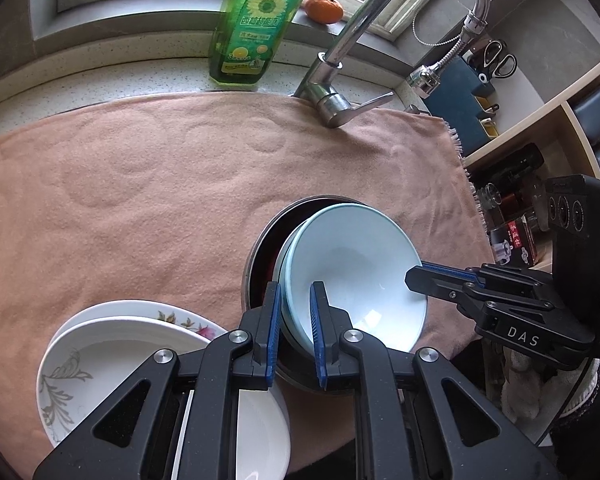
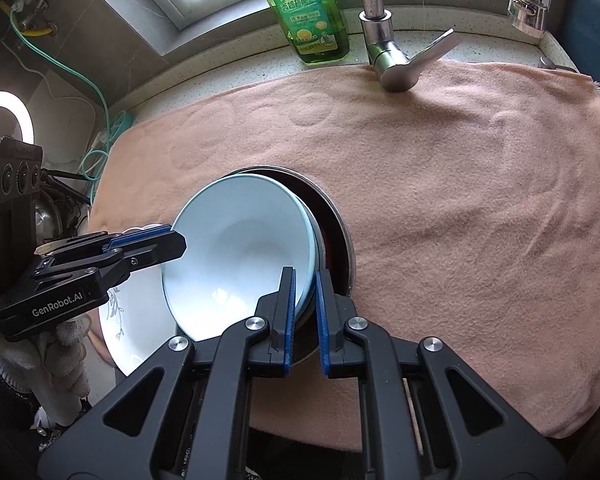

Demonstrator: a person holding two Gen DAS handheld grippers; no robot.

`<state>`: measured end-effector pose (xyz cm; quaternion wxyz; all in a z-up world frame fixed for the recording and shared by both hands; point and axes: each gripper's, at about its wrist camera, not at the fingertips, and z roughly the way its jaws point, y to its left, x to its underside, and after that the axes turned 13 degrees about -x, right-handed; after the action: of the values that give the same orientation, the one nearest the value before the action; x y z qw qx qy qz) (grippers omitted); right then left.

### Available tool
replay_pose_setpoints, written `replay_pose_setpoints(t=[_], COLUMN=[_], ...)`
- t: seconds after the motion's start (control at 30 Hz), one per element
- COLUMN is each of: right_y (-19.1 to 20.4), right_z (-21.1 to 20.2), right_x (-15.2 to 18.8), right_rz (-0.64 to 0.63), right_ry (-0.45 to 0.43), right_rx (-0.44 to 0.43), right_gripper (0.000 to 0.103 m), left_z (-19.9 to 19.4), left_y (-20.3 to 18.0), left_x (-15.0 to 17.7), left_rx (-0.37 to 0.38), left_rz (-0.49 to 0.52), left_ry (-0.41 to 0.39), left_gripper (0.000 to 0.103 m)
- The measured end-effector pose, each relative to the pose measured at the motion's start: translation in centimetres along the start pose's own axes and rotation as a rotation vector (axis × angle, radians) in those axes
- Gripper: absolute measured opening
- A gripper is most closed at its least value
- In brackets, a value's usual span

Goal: Organize plates and bowls
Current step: 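Carry the light blue bowl and lower it into the nested steel bowls, then open the right tool to release the light blue bowl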

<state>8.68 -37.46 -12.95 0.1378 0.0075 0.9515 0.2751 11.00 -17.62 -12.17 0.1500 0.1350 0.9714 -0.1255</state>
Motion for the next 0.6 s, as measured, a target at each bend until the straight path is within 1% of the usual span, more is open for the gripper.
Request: replay_pose_setpoints(t=[0.2, 0.3, 0.33, 0.37, 0.4, 0.47, 0.6], right_y=[0.4, 0.5, 0.4, 0.3, 0.1, -0.2, -0.8], right_z=[-1.5, -2.6, -2.9, -3.2, -3.5, -4.1, -4.7], right_x=[0.1, 0.2, 0.2, 0.3, 0.4, 0.7, 1.4], right_rz=[-0.01, -0.012, -0.009, -0.004, 0.002, 0.015, 0.044], right_ry=[-0.051, -0.091, -0.102, -0.113, -0.128, -0.154, -0.192], right_rx=[0.001, -0.001, 0.0, 0.003, 0.005, 0.005, 0.015], right_gripper=[0.011, 0.012, 0.013, 0.017, 0.024, 0.03, 0.03], left_z=[-1.2, -2.0, -2.2, -2.3, -2.4, -2.4, -2.2], left_y=[0.8, 1.8, 2.2, 2.5, 2.9, 3.7, 4.6], left_x=[-0.2, -0.1, -0.1, -0.1, 0.0, 0.2, 0.5], left_rx=[-0.027, -0.022, -0.026, -0.03, -0.03, -0.026, -0.021], left_rz=[0.007, -0.003, -0.006, -0.008, -0.009, -0.029, -0.052], left_ry=[-0.044, -0.067, -0.072, -0.078, -0.081, -0.078, -0.071], left_gripper=[0.013, 0.013, 0.015, 0.019, 0.02, 0.02, 0.02])
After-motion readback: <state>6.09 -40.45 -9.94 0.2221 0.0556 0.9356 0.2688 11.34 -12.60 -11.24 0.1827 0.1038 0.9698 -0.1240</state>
